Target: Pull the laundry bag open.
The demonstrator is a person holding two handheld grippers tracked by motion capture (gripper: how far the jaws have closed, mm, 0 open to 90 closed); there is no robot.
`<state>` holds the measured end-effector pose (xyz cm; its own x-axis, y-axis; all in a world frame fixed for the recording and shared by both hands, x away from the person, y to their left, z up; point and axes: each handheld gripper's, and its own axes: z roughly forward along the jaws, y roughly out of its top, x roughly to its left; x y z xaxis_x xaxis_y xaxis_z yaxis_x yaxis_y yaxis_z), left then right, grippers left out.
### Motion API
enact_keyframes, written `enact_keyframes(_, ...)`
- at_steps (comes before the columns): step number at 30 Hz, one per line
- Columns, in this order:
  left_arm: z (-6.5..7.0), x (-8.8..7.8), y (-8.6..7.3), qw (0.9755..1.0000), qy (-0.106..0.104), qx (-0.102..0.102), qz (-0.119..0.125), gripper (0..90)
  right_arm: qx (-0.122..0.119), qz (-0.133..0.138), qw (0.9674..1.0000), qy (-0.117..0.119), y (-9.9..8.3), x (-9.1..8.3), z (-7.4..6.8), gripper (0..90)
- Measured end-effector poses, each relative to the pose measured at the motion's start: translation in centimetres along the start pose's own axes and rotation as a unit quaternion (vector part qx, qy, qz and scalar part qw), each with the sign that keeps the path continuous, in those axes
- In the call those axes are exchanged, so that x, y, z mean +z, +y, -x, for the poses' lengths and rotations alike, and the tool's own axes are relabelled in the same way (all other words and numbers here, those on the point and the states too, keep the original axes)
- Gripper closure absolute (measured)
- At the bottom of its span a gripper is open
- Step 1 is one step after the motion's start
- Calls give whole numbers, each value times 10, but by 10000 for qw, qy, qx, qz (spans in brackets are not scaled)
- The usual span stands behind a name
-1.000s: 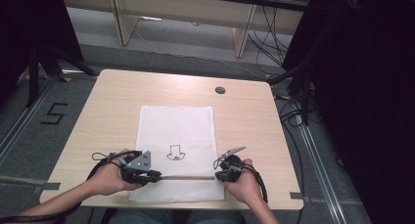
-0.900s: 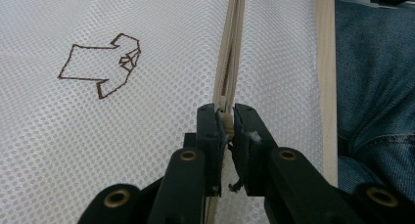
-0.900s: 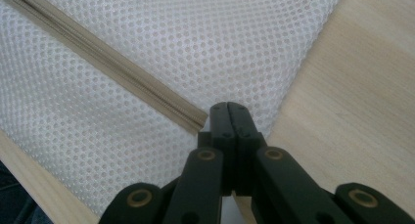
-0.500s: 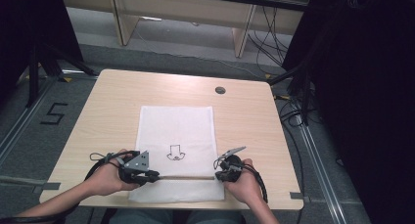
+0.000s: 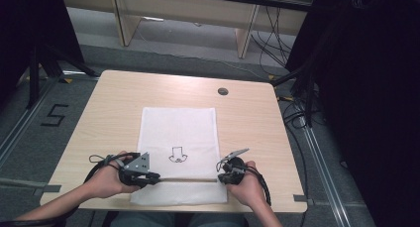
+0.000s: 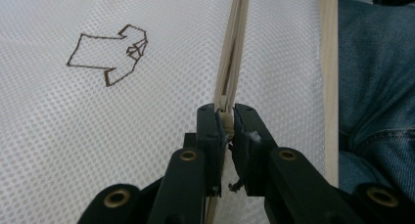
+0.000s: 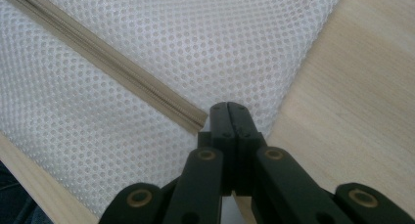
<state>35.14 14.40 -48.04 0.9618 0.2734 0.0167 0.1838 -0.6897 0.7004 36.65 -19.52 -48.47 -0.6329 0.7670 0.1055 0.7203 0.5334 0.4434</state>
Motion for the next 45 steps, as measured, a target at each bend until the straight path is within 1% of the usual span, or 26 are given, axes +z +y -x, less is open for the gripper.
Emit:
enact_keyframes(1, 0, 0, -1, 10000, -34, -69, 48, 814, -97, 54, 9999, 18, 0, 1, 1, 900)
enact_keyframes(4, 0, -2, -2, 10000, -18, -65, 38, 814, -41, 39, 10000, 9, 0, 0, 0, 900)
enact_keyframes(5, 0, -2, -3, 9999, -16, -96, 59, 814, -43, 39, 10000, 12, 0, 0, 1, 900)
enact_keyframes(7, 0, -2, -3, 10000, 22, -77, 32, 814, -106, 47, 9999, 20, 0, 0, 1, 900)
enact_keyframes(9, -1, -3, -4, 10000, 2, -76, 11, 815, -43, 38, 10000, 5, 0, 0, 0, 900)
enact_keyframes(10, -1, -3, -4, 10000, -31, -55, 2, 815, -46, 32, 10000, -1, 0, 0, 0, 900)
enact_keyframes(11, 0, -3, -4, 9999, -1, -107, 64, 815, -41, 38, 10000, 4, 0, 0, 0, 900)
enact_keyframes(14, 0, -4, -4, 10000, 5, -77, 26, 815, -63, 36, 10000, 16, 0, 0, 1, 900)
enact_keyframes(16, -1, -3, -4, 9999, -31, -98, 47, 815, -44, 35, 10000, 9, 0, 0, 1, 900)
enact_keyframes(19, 0, -5, -5, 10000, 45, -45, 5, 815, -44, 34, 10000, 13, 0, 0, 1, 900)
enact_keyframes(21, -2, -5, -6, 9999, -13, -113, 24, 815, -39, 31, 10000, 20, 0, 0, 1, 900)
enact_keyframes(22, -2, -7, -7, 10000, 50, -84, 0, 815, -40, 29, 10000, 18, 0, 0, 1, 900)
enact_keyframes(23, -3, -7, -7, 9999, -9, -116, 11, 815, -41, 30, 10000, 18, 0, 0, 1, 900)
enact_keyframes(24, -2, -8, -7, 9999, 43, -107, 27, 815, 55, -35, 10000, 36, 0, -1, 0, 900)
enact_keyframes(25, -2, -8, -7, 9999, 40, -122, 15, 815, 51, -18, 10000, 27, 0, -1, 0, 900)
enact_keyframes(26, -2, -8, -8, 9999, 50, -117, 11, 815, -33, 22, 10000, 12, 0, 0, 1, 900)
enact_keyframes(28, -2, -8, -8, 9999, 0, -143, 39, 815, -40, 24, 10000, 10, 0, 0, 1, 900)
enact_keyframes(29, -2, -8, -8, 9999, 31, -143, 25, 815, -37, 29, 10000, 12, 0, 0, 1, 900)
enact_keyframes(32, -2, -8, -9, 9999, 25, -135, 23, 815, -40, 32, 10000, 11, 0, 0, 1, 900)
enact_keyframes(34, -2, -9, -10, 9999, 121, -104, -45, 815, -54, 19, 10000, 2, 0, 0, 1, 900)
enact_keyframes(35, -3, -10, -11, 9999, 81, -125, -44, 816, -96, 20, 10000, -6, 0, 0, 1, 900)
enact_keyframes(36, -3, -12, -13, 9998, 139, -116, -94, 815, -98, 21, 9999, -8, 0, 0, 1, 900)
enact_keyframes(39, -6, -19, -20, 9995, 218, -190, -161, 816, -54, -3, 10000, -43, 0, 0, 0, 900)
enact_keyframes(41, -8, -24, -26, 9991, 233, -318, -149, 816, -52, -10, 10000, -48, 0, 0, 0, 900)
enact_keyframes(42, -8, -26, -28, 9990, 182, -385, -130, 816, -50, -12, 10000, -51, 0, 0, 0, 900)
enact_keyframes(45, -8, -28, -33, 9988, 205, -438, -121, 816, -45, -15, 10000, -57, 1, 0, 0, 900)
